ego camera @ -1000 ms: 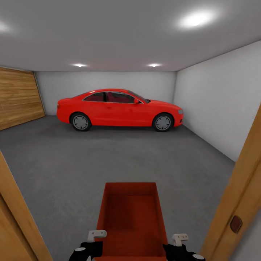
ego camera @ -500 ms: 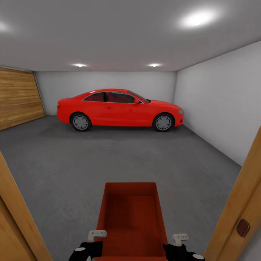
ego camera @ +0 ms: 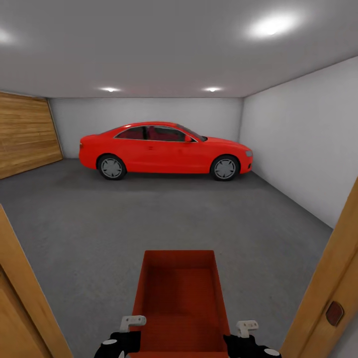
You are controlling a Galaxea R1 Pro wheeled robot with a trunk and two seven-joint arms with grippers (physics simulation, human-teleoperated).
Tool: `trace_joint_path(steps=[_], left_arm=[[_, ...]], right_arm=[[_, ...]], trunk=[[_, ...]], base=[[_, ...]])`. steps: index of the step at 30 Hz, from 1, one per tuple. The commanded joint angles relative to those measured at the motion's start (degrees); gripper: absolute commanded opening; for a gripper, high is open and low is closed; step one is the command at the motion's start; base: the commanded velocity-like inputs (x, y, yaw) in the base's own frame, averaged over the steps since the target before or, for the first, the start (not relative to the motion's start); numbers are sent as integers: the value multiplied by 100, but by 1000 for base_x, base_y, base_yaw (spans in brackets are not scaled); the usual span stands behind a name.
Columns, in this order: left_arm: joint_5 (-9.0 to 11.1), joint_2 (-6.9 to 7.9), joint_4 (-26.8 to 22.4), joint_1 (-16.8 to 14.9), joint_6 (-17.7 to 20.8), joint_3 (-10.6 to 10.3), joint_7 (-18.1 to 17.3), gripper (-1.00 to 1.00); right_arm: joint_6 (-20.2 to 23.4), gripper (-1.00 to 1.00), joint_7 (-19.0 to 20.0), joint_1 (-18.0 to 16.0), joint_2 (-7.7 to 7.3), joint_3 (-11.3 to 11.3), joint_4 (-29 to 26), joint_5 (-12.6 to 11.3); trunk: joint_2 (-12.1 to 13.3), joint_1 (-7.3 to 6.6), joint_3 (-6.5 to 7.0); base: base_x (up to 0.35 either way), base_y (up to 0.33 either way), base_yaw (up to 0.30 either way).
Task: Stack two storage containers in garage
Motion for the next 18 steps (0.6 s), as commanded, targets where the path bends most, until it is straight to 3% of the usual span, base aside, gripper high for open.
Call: trace_joint_path(steps=[1, 12, 18], left_arm=[[-10, -159, -178, -6, 36, 5, 49, -100], [-13, -161, -178, -6, 36, 5, 50, -100], [-16, -162, -178, -6, 36, 5, 50, -100]], right_arm=[[1, -100, 50, 3, 39, 211, 12, 53], [1, -100, 50, 3, 39, 205, 12, 53], [1, -100, 50, 3, 39, 204, 12, 53]], trunk=[[-7, 1, -10], [-7, 1, -10], [-7, 1, -10]], base=[[0, 0, 6], [2, 0, 1], [215, 0, 0]])
